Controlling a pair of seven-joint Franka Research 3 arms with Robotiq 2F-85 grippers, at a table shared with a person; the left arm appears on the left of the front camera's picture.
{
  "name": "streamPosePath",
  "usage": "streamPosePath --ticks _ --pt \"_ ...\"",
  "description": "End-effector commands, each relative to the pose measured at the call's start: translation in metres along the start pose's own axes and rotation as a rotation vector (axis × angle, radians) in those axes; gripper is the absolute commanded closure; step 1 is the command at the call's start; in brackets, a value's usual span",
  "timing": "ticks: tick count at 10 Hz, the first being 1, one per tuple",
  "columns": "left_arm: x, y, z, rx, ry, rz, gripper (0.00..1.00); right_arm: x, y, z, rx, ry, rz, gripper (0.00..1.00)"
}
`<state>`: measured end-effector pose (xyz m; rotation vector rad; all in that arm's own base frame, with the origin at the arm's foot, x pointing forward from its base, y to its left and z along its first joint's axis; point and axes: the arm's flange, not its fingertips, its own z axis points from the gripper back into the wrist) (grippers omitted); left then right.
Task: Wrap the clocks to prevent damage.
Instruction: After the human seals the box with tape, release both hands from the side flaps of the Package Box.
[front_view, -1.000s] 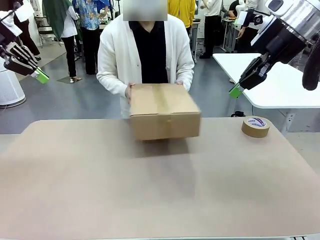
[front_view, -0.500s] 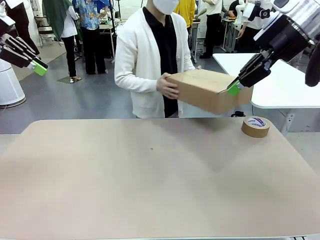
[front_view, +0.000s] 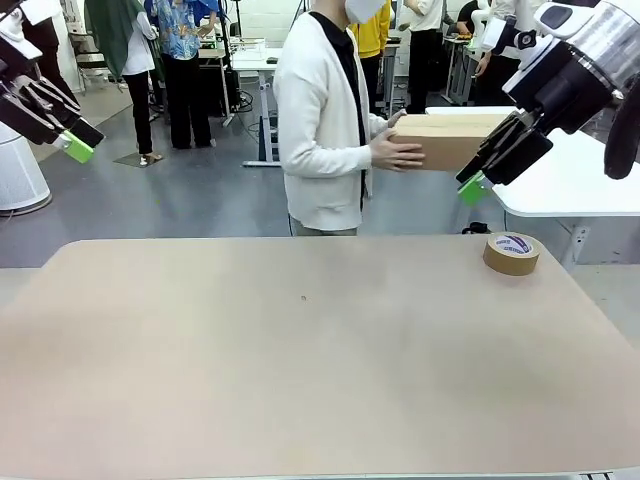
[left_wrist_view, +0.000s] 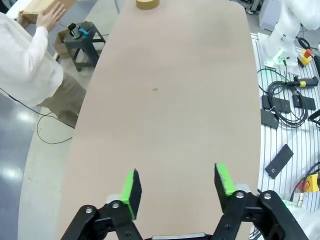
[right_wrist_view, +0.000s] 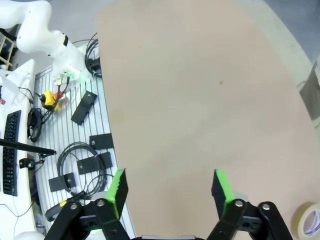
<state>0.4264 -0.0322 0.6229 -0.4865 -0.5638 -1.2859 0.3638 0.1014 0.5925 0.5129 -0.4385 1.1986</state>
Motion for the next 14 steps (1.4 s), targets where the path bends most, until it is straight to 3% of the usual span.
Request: streamPosePath --ticks 1,3,6,7,8,13,14 --pt "0.005 0.001 0.005 -0.006 0.021 0.019 0.00 0.000 -0.001 -0.001 0.021 -0.007 0.017 0.00" --pt "0.006 0.003 0.003 -0.014 0.039 0.033 0.03 0.002 0.002 0.001 0.004 0.022 0.026 0.00" --pt "0.006 -0.001 0.005 -0.011 0.052 0.033 0.00 0.001 0.011 -0.001 0.016 0.071 0.049 0.00" --pt "0.007 -0.001 0.005 -0.009 0.057 0.031 0.00 0.004 0.010 -0.001 -0.045 0.112 0.001 0.00" --pt "0.002 0.000 0.001 -0.001 0.022 0.008 0.00 0.002 0.008 -0.002 0.008 0.046 0.030 0.00" --pt "0.002 0.000 0.001 -0.003 0.026 0.010 0.00 0.002 0.009 -0.001 -0.003 0.065 0.028 0.00" --pt "-0.016 0.014 0.010 -0.118 -0.107 -0.062 0.00 -0.020 -0.009 0.016 0.148 -0.058 0.077 0.00"
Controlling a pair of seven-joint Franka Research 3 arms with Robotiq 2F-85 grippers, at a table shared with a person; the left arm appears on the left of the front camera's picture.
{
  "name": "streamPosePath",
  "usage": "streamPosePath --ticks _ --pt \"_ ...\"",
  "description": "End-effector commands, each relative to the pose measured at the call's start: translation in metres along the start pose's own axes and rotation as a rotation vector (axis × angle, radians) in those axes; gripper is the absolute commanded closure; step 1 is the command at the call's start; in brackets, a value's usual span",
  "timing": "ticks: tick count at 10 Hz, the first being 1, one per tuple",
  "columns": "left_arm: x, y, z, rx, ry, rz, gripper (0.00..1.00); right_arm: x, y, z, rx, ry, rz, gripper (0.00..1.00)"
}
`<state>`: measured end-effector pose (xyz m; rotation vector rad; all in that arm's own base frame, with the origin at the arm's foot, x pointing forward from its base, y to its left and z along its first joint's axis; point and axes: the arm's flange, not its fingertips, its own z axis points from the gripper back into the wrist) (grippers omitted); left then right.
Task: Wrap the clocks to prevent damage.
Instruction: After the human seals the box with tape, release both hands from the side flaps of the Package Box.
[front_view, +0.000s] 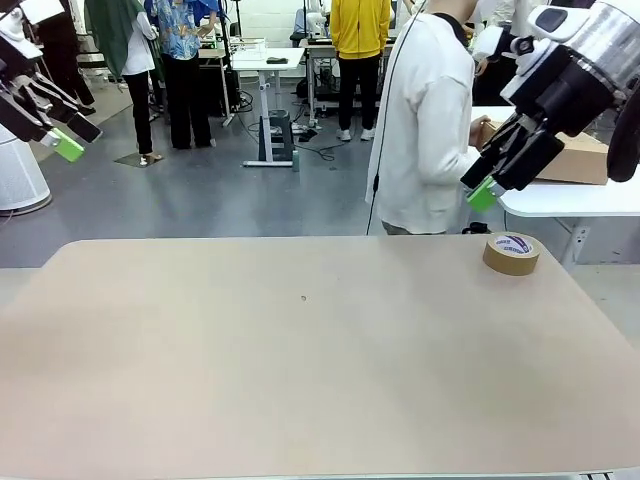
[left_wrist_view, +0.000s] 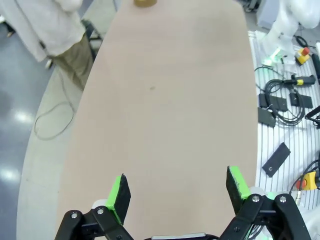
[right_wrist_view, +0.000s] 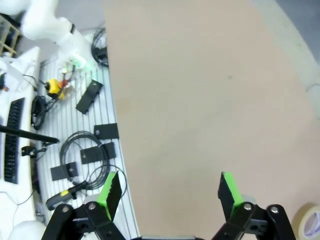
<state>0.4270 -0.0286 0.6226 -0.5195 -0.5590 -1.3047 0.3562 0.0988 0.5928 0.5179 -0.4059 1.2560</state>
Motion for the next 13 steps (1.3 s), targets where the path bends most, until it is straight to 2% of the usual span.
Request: streamPosePath --ticks 1,2,4,5,6,7,9,13 --pt "-0.031 0.030 0.011 -0.058 -0.172 -0.023 0.00 -0.045 -0.037 0.026 0.165 -0.250 0.044 0.00" --pt "-0.050 0.040 0.016 -0.030 -0.271 0.000 0.00 -0.076 -0.054 0.031 0.156 -0.348 0.057 0.00" --pt "-0.083 0.038 0.031 -0.062 -0.441 -0.033 0.00 -0.117 -0.066 0.043 0.173 -0.588 0.123 0.00" --pt "-0.097 0.034 0.044 -0.021 -0.520 -0.010 0.00 -0.129 -0.067 0.047 0.135 -0.644 0.116 0.00" --pt "-0.110 0.027 0.059 0.038 -0.562 0.009 0.00 -0.140 -0.071 0.046 0.100 -0.657 0.071 0.00" --pt "-0.118 0.021 0.069 0.064 -0.582 0.017 0.00 -0.147 -0.073 0.048 0.087 -0.693 0.072 0.00" --pt "-0.128 0.011 0.083 0.124 -0.605 0.035 0.00 -0.152 -0.070 0.055 0.037 -0.705 0.038 0.00" --pt "-0.127 0.014 0.081 0.122 -0.553 0.052 0.00 -0.140 -0.058 0.069 0.031 -0.730 0.028 0.00"
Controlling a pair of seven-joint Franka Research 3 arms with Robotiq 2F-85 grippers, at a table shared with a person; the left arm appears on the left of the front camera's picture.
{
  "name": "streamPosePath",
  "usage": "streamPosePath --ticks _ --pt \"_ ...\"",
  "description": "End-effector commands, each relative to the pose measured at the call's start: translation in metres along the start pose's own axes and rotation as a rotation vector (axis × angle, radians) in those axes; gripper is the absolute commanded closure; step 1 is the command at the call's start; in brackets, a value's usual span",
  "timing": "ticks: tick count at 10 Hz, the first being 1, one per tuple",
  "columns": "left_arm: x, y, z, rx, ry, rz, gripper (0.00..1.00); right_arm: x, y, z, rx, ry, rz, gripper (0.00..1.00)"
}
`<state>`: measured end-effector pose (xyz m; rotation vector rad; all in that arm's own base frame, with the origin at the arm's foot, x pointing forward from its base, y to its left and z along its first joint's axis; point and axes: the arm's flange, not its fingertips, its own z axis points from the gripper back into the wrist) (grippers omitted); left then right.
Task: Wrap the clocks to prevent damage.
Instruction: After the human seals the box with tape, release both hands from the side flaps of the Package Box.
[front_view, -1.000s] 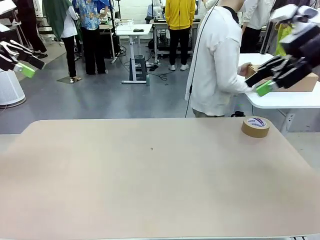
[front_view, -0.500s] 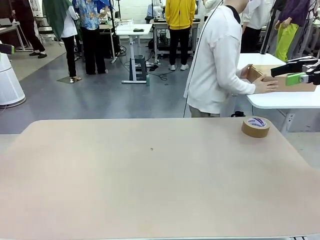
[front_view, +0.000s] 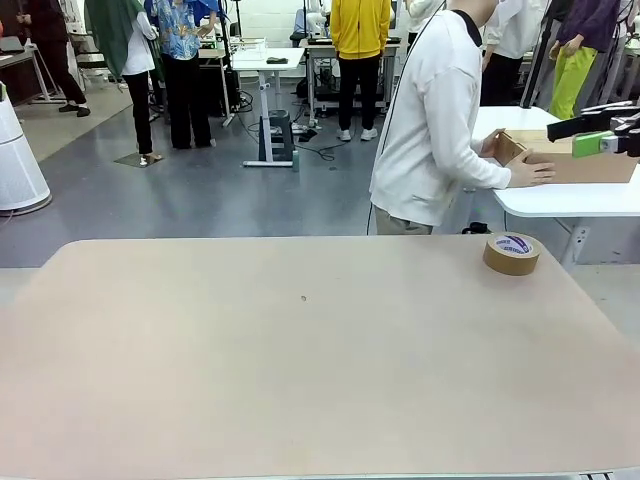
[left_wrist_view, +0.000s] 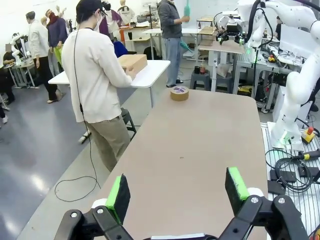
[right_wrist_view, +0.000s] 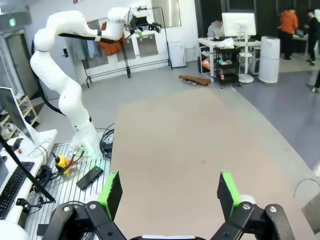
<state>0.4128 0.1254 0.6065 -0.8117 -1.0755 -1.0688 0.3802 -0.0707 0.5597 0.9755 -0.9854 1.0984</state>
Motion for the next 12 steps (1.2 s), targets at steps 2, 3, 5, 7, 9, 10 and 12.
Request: streamPosePath --ticks 2,3,5,7,9,10,12 --pt "0.0000 0.0000 0.0000 0.000 0.000 0.000 0.00 0.0000 0.0000 0.0000 0.000 0.000 0.000 0.00" --pt "0.0000 0.0000 0.0000 0.000 0.000 0.000 0.00 0.0000 0.0000 0.0000 0.000 0.000 0.000 0.00" --pt "0.0000 0.0000 0.0000 0.000 0.000 0.000 0.00 0.0000 0.0000 0.0000 0.000 0.000 0.000 0.00" --pt "0.0000 0.0000 0.0000 0.000 0.000 0.000 0.00 0.0000 0.0000 0.0000 0.000 0.000 0.000 0.00" --pt "0.0000 0.0000 0.0000 0.000 0.000 0.000 0.00 0.0000 0.0000 0.0000 0.000 0.000 0.000 0.00" --pt "0.0000 0.0000 0.0000 0.000 0.000 0.000 0.00 0.0000 0.0000 0.0000 0.000 0.000 0.000 0.00" --pt "0.0000 0.0000 0.0000 0.000 0.000 0.000 0.00 0.0000 0.0000 0.0000 0.000 0.000 0.000 0.00"
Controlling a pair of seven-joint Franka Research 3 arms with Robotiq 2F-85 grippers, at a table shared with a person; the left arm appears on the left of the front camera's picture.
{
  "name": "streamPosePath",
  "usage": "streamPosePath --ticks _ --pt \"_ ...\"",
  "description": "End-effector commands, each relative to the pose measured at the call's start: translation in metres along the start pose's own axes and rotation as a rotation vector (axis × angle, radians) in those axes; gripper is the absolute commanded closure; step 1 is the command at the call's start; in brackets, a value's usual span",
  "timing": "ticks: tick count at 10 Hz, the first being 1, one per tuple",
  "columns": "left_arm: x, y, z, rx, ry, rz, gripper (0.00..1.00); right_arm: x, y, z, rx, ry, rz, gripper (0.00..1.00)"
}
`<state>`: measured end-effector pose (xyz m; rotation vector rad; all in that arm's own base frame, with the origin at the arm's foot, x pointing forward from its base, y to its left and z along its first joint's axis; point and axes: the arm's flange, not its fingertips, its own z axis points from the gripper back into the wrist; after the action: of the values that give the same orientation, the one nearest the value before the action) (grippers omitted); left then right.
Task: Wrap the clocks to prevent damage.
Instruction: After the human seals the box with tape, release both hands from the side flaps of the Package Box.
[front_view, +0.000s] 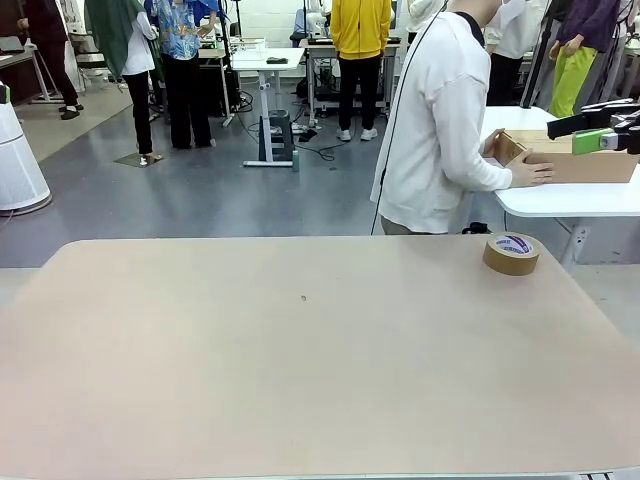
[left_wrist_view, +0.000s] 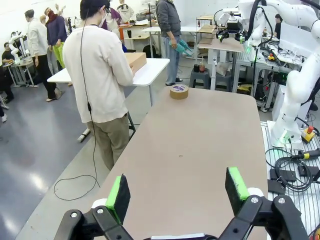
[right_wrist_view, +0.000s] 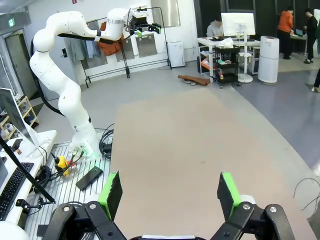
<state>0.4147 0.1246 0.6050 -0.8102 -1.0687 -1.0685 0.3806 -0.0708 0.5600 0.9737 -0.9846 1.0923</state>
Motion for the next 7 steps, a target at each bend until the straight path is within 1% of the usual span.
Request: streamPosePath --ticks 1,7 --pt "0.0010 -0.0015 0.0018 0.001 -0.006 -0.003 0.00 -0.0003 0.0004 0.0000 0.004 0.000 0.004 0.00" --pt "0.0010 -0.0015 0.0018 0.001 -0.006 -0.003 0.00 -0.0003 0.0004 0.0000 0.004 0.000 0.004 0.00"
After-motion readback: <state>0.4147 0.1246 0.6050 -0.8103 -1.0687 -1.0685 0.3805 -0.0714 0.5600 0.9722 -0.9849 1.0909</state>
